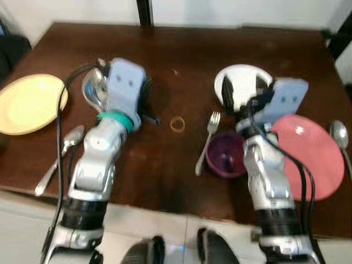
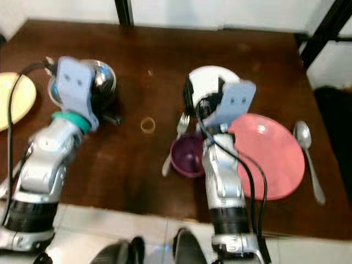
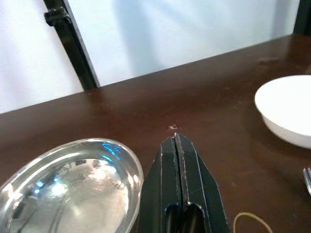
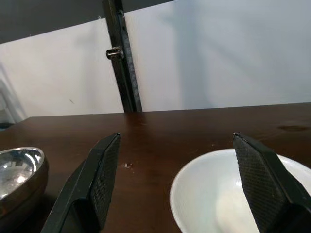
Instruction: Setting the table
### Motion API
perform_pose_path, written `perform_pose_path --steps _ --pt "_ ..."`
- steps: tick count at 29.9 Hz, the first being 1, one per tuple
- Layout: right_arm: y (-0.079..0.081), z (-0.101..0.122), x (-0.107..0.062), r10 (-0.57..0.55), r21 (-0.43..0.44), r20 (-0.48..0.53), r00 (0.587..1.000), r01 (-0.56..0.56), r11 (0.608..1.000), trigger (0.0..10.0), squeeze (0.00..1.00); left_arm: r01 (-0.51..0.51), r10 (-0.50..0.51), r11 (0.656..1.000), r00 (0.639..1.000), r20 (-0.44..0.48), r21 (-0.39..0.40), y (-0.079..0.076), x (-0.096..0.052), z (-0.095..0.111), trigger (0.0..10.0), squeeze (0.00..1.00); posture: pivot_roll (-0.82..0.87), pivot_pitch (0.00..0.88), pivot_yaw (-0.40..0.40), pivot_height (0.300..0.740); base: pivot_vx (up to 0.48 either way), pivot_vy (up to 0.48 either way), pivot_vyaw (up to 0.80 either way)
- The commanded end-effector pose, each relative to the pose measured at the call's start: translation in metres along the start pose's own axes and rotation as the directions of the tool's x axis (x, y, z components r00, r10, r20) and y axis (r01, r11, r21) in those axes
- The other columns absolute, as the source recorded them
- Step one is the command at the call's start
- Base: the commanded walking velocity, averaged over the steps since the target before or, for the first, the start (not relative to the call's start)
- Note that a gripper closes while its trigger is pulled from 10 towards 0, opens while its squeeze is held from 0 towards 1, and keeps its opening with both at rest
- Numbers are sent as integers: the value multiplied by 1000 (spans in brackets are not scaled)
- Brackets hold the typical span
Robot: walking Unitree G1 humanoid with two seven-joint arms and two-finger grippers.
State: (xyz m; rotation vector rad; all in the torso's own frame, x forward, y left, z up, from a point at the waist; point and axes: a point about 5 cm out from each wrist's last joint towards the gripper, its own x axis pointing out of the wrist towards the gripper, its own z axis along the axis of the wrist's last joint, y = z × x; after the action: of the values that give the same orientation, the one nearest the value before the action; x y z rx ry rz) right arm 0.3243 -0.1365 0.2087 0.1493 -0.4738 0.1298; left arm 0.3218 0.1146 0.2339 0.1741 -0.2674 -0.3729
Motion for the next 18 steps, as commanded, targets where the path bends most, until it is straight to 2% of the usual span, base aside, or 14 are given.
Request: perform_pose_path --steps 1,3,4,6,9,11,14,15,17,18 --pt "2 -4 -4 0 8 -15 1000 0 1000 10000 0 48 -48 999 999 -18 -16 -7 -3 -4 10000 0 -11 113 91 740 0 0 0" --pt "2 -4 -4 -1 6 -15 1000 1 1000 10000 0 131 -132 989 991 -12 -66 -14 -6 -2 10000 0 -12 113 92 740 0 0 0" --pt "2 -4 -4 -1 6 -15 1000 1 1000 10000 0 131 -132 989 991 -12 -66 -14 -6 -2 10000 0 -12 113 92 740 0 0 0" --pt "2 -4 -4 -2 3 -16 1000 2 1000 10000 0 191 -192 975 981 2 -118 -18 -9 1 10000 0 -11 113 92 740 0 0 0" --pt "0 -3 -4 -1 -9 -19 1000 1 1000 10000 0 232 -231 967 973 21 -105 -17 -11 5 10000 0 -8 113 90 740 0 0 0" --pt "-8 2 -6 8 -48 -24 1000 -9 999 10000 0 282 -281 959 959 25 -35 -12 -17 7 10000 0 -8 113 87 740 0 0 0" --pt "-11 4 -7 13 -65 -26 1000 -15 998 10000 0 298 -298 954 954 23 -14 -9 -20 8 10000 0 -8 113 87 740 0 0 0" --pt "-22 10 -13 62 -112 -47 997 -67 991 10000 0 334 -335 942 942 22 24 -5 -25 10 10000 0 -10 115 78 740 0 0 0" --pt "-22 10 -13 62 -112 -47 997 -67 991 10000 0 334 -335 942 942 22 24 -5 -25 10 10000 0 -10 115 78 740 0 0 0" --pt "-34 17 -22 138 -174 -87 987 -151 973 10000 0 368 -369 929 929 22 37 -4 -29 11 10000 0 -20 116 74 740 0 0 0"
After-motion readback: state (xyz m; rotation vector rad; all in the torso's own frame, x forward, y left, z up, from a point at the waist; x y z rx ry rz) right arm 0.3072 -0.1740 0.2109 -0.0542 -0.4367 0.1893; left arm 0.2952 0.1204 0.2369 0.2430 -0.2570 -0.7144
